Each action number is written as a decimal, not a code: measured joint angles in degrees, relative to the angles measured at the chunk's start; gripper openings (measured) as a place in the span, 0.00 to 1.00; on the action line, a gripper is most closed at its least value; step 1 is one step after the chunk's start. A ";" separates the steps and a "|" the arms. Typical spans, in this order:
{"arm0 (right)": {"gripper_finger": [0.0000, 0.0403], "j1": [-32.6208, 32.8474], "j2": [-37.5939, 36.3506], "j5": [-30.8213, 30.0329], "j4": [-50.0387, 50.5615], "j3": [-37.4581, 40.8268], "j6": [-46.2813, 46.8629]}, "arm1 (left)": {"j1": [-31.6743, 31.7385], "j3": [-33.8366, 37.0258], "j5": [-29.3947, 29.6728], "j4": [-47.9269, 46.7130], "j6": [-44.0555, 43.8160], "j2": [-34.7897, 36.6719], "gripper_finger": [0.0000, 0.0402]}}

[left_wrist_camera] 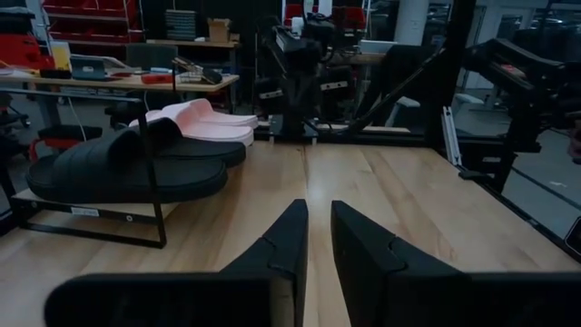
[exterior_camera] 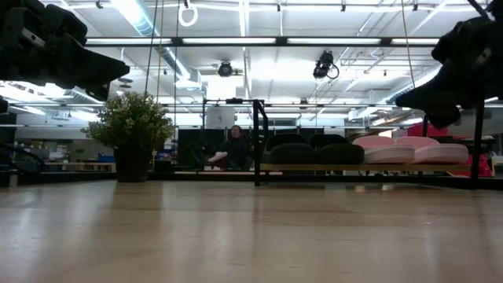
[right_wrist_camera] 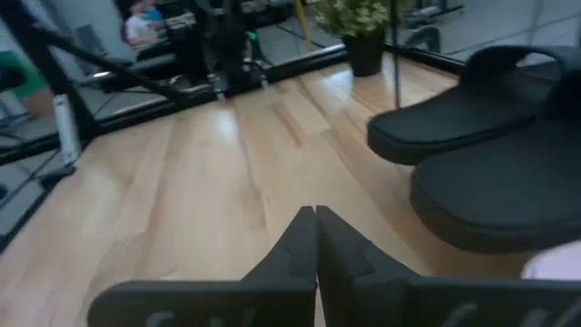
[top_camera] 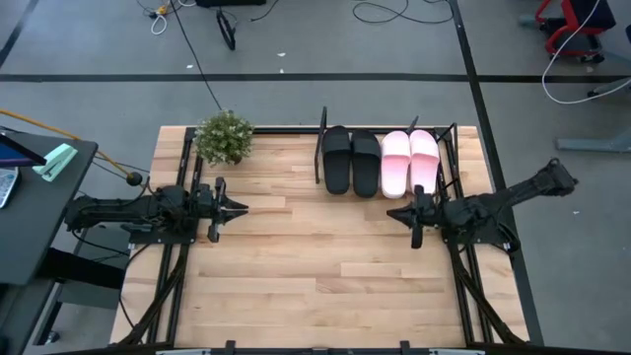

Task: Pick and place slides into the shelf
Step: Return to Home Position

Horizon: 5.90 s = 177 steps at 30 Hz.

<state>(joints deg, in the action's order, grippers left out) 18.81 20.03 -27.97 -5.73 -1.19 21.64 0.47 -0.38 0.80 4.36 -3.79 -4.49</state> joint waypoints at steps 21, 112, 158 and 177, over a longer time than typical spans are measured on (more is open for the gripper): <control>0.00 -25.17 -7.07 34.18 3.60 0.00 -3.70 | 0.00 -0.01 0.00 0.07 0.00 0.00 0.14; 0.00 -18.64 -19.71 28.70 4.36 0.66 -14.12 | 0.00 -0.01 0.00 0.07 0.00 0.02 0.14; 0.05 -18.64 -19.70 28.87 4.38 0.66 -13.89 | 0.02 -0.02 -0.02 0.07 0.02 0.00 0.16; 0.05 -18.64 -19.70 28.87 4.38 0.66 -13.87 | 0.02 -0.01 0.00 0.08 0.00 0.00 0.17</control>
<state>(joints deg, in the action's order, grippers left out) 0.16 0.33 0.91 -1.34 -0.54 7.77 0.49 -0.38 0.80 4.44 -3.79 -4.49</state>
